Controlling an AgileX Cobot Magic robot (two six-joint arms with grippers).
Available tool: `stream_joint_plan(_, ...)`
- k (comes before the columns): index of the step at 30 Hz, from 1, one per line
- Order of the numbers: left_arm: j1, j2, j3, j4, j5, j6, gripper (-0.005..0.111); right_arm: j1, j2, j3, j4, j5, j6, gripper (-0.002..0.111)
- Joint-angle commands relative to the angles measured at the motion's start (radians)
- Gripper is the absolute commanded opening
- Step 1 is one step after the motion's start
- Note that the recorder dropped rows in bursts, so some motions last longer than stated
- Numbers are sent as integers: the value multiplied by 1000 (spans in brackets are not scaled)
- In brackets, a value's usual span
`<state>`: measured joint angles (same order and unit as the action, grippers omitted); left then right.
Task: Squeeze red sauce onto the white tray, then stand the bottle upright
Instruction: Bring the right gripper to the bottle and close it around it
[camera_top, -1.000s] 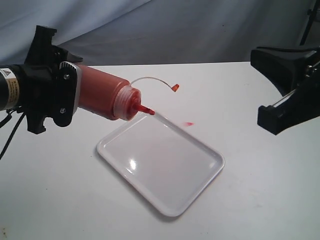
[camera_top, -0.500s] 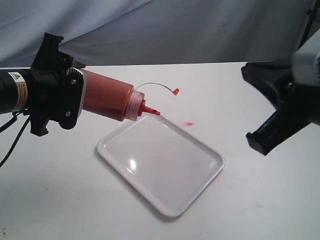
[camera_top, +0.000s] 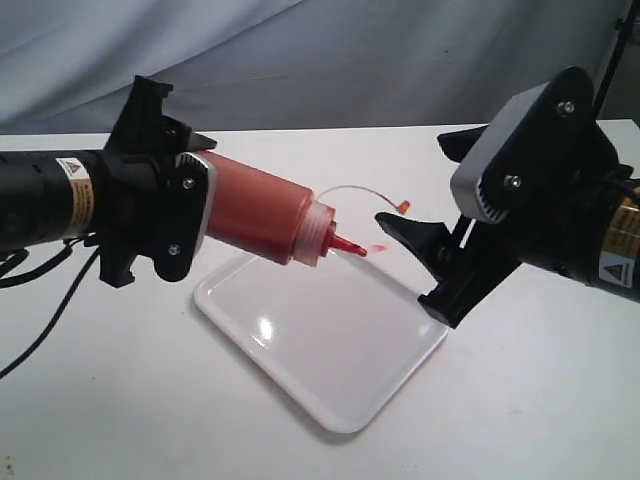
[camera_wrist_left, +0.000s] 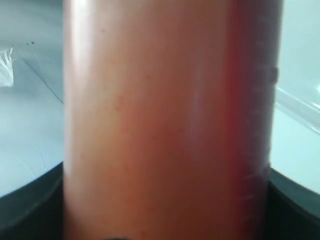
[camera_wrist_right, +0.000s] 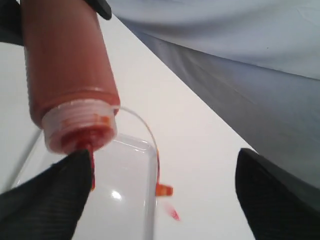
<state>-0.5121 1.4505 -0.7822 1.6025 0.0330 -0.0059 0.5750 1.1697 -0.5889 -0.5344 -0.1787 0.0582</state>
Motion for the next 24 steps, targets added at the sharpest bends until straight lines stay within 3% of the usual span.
stream_joint_plan(1,-69,-7,-15,-55,116,-20,0,42,0,-6,-12,-12,-6,75)
stream_joint_plan(11,-86,-7,-15,-75,129,-20,0,95,35,-14,-16,19,-58,75)
stream_joint_plan(16,-86,-7,-15,-75,132,-20,0,175,136,-158,-1,137,-58,75)
stream_joint_plan(20,-86,-7,-15,-75,132,-16,0,184,169,-244,5,154,-14,75)
stream_joint_plan(24,-86,-7,-15,-67,132,-16,0,212,241,-333,21,302,-6,75)
